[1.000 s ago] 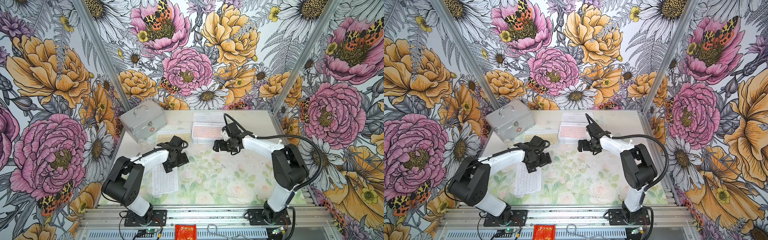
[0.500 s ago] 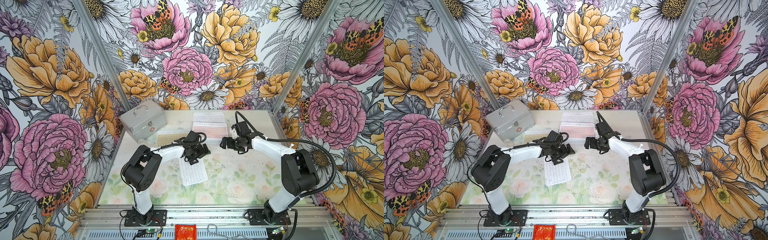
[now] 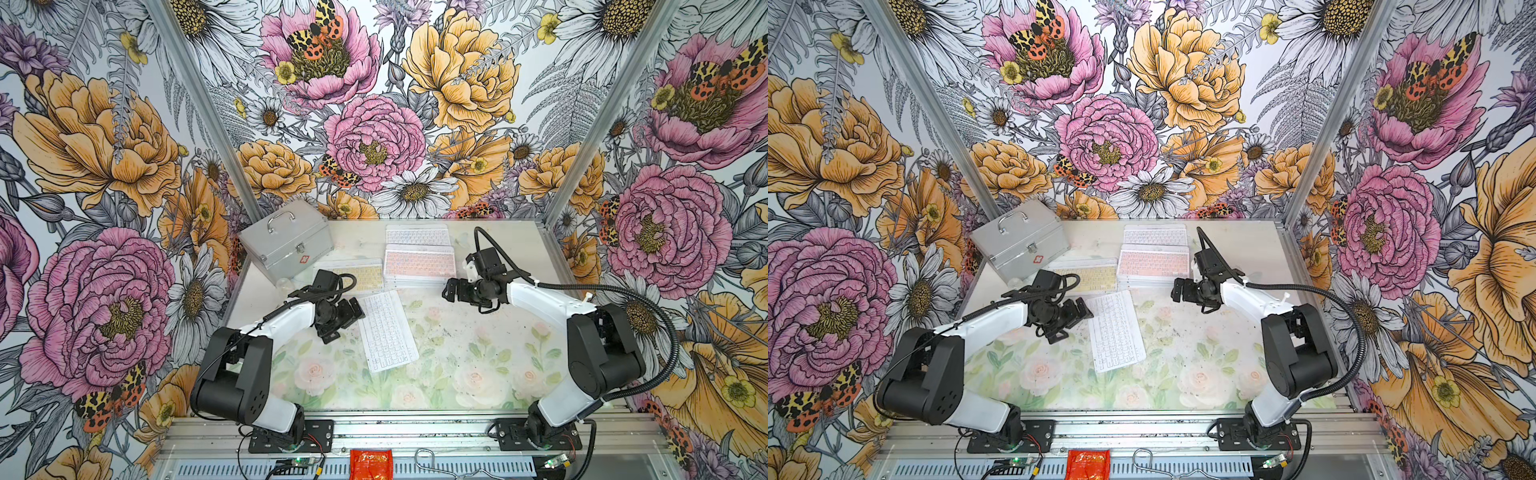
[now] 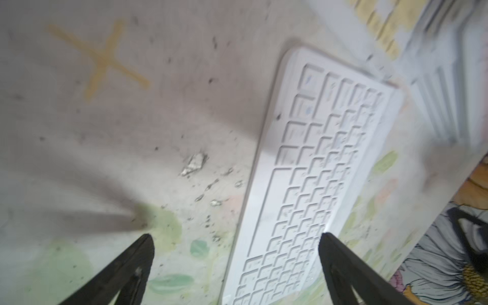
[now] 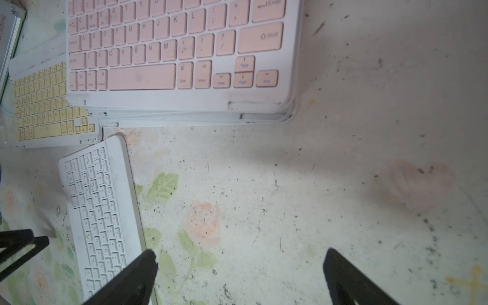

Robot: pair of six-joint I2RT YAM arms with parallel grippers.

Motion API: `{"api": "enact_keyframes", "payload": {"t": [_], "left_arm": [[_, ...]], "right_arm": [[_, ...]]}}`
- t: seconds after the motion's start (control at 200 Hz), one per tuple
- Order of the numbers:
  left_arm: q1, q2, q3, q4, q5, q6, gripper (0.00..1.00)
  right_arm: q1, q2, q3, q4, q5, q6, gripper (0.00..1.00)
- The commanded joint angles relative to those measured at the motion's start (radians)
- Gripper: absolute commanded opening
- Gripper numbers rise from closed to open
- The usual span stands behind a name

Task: Stack the numeric keypads
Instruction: Move the numeric keypad to the center of the board.

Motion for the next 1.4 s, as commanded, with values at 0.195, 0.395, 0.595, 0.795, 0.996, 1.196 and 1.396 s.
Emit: {"api": "enact_keyframes", "payload": {"t": [0.195, 0.395, 0.595, 0.795, 0.996, 1.196, 1.396], "left_arm": [[-0.248, 0.128, 0.061, 0.032, 0.043, -0.047, 0.99], [-0.381, 0.223, 0.143, 0.055, 0.056, -0.099, 0.99], [-0.463, 0.374, 0.250, 0.201, 0.110, -0.188, 0.99], [-0.521, 0.505, 0.454, 0.386, 0.140, -0.294, 0.99], [-0.488, 0.464, 0.473, 0.357, 0.139, -0.253, 0.99], [-0.372, 0.245, 0.286, 0.324, 0.129, -0.202, 0.99], [-0.220, 0.226, 0.270, 0.291, 0.101, -0.115, 0.99]], "right_arm": [[0.012, -0.016, -0.026, 0.028, 0.012, 0.010, 1.00], [-0.015, -0.037, -0.050, 0.030, 0.012, 0.016, 1.00], [-0.071, -0.049, -0.073, 0.059, -0.031, 0.053, 1.00], [-0.191, -0.072, -0.157, 0.165, -0.136, 0.138, 1.00], [-0.289, -0.045, -0.203, 0.250, -0.246, 0.184, 1.00], [-0.293, 0.035, -0.124, 0.308, -0.266, 0.219, 1.00], [-0.284, 0.133, -0.068, 0.416, -0.294, 0.255, 1.00]]}}
